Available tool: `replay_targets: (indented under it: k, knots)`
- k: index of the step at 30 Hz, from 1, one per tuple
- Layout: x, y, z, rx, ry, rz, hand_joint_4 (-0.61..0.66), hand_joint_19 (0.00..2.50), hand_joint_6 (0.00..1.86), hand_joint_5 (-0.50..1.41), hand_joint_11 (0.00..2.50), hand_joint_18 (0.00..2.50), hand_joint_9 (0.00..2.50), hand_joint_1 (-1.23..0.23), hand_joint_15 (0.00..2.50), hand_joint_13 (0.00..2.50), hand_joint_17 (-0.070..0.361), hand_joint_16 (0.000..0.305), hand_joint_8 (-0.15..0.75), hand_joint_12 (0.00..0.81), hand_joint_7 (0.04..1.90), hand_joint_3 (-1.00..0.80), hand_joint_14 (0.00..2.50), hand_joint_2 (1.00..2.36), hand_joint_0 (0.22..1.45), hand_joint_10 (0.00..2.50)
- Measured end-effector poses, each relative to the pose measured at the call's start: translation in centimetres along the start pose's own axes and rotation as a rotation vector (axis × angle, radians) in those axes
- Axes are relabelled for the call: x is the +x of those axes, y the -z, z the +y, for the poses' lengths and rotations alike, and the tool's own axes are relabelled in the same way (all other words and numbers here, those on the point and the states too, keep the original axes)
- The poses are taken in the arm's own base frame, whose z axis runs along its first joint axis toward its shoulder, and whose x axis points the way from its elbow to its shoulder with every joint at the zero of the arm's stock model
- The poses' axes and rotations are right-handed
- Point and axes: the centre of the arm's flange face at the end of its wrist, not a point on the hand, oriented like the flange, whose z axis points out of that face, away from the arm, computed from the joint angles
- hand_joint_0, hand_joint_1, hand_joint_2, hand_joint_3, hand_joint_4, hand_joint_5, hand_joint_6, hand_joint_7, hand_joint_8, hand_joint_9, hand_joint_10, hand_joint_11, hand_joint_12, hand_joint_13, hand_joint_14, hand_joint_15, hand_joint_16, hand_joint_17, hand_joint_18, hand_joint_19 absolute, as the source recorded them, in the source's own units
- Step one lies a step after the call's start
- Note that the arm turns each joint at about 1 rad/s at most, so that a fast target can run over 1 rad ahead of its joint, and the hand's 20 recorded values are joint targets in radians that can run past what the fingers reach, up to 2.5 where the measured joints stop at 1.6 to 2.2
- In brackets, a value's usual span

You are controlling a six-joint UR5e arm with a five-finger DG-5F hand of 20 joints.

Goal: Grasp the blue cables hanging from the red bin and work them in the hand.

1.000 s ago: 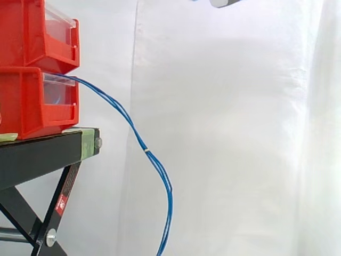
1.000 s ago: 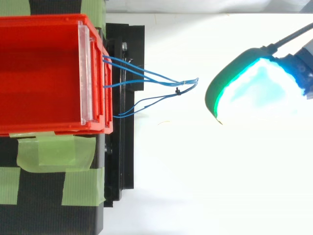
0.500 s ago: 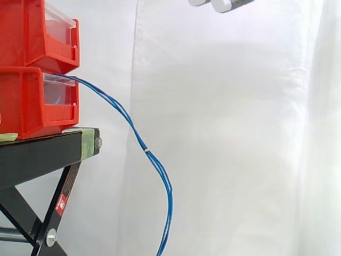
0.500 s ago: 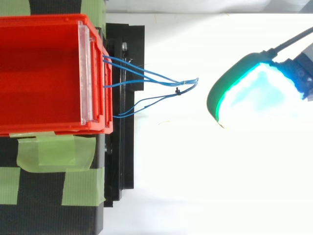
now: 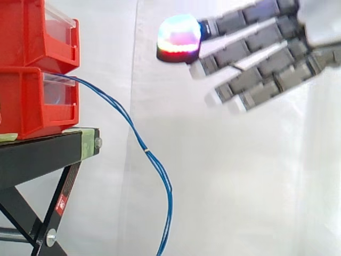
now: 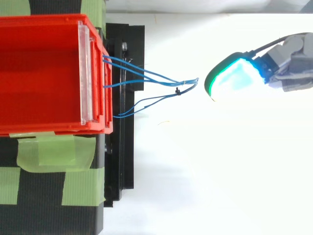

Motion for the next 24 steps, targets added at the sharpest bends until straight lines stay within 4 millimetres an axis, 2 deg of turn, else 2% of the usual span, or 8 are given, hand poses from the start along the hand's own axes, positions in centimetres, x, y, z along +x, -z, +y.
replay_targets:
  k: [2, 4, 8, 11, 19, 24]
  knots:
    - [0.0, 0.2, -1.7, -0.008, -0.001, -0.005, 0.17, 0.2, 0.01, -0.26, 0.11, 0.0, 0.16, -0.56, 0.23, 0.0, 0.153, 0.068, 0.189, 0.358, 0.68, -0.93, 0.01, 1.0, 0.8, 0.0]
    - [0.1, 0.1, -2.3, -0.036, -0.006, -0.007, 0.17, 0.2, 0.01, -0.26, 0.11, 0.0, 0.16, -0.56, 0.23, 0.0, 0.152, 0.068, 0.189, 0.359, 0.67, -0.92, 0.01, 1.0, 0.8, 0.0]
    - [0.4, -0.5, -2.1, -0.114, -0.014, -0.006, 0.17, 0.2, 0.01, -0.26, 0.12, 0.0, 0.17, -0.56, 0.23, 0.0, 0.153, 0.068, 0.191, 0.359, 0.68, -0.92, 0.01, 1.0, 0.8, 0.0]
    - [0.4, -0.4, -2.8, -0.132, -0.005, -0.006, 0.17, 0.21, 0.01, -0.26, 0.12, 0.0, 0.17, -0.56, 0.23, 0.0, 0.153, 0.068, 0.192, 0.359, 0.68, -0.92, 0.01, 1.0, 0.8, 0.0]
    - [-0.1, 1.2, -8.0, -0.158, 0.013, -0.06, 0.18, 0.22, 0.01, -0.25, 0.12, 0.0, 0.18, -0.56, 0.23, 0.0, 0.153, 0.068, 0.193, 0.359, 0.67, -0.92, 0.01, 1.0, 0.8, 0.0]
    - [-0.4, 1.6, -9.4, -0.217, 0.015, -0.139, 0.18, 0.21, 0.01, -0.24, 0.13, 0.0, 0.18, -0.56, 0.24, 0.0, 0.153, 0.068, 0.194, 0.361, 0.68, -0.92, 0.01, 1.0, 0.8, 0.0]
